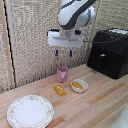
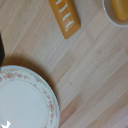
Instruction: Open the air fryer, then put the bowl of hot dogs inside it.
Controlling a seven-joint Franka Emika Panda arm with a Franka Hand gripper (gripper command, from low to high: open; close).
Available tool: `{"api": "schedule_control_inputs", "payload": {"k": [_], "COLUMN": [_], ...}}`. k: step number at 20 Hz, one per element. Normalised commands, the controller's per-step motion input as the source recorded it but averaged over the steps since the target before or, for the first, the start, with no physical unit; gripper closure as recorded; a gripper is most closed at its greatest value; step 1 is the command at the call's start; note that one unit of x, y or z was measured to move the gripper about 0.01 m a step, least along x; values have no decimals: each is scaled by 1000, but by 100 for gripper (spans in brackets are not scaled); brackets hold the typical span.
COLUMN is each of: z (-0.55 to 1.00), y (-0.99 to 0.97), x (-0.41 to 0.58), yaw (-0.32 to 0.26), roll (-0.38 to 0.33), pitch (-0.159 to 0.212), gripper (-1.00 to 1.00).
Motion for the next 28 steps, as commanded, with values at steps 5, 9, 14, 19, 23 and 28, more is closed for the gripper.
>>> {"api": "schedule_control_inputs", "payload": {"k": [5, 9, 14, 19, 23, 28], "z": [0, 0, -11, -47, -92, -167], "y": [-145, -127, -83, -51, -103, -182], "x": [42, 0, 0, 0, -1, 0], "yaw": [-288, -201, -125, -66, -10, 4], "roll": [-151, -262, -359, -375, -375, -375], "pitch": [-84, -48, -5, -9, -61, -87], "gripper": [-100, -100, -100, -100, -100, -100]}}
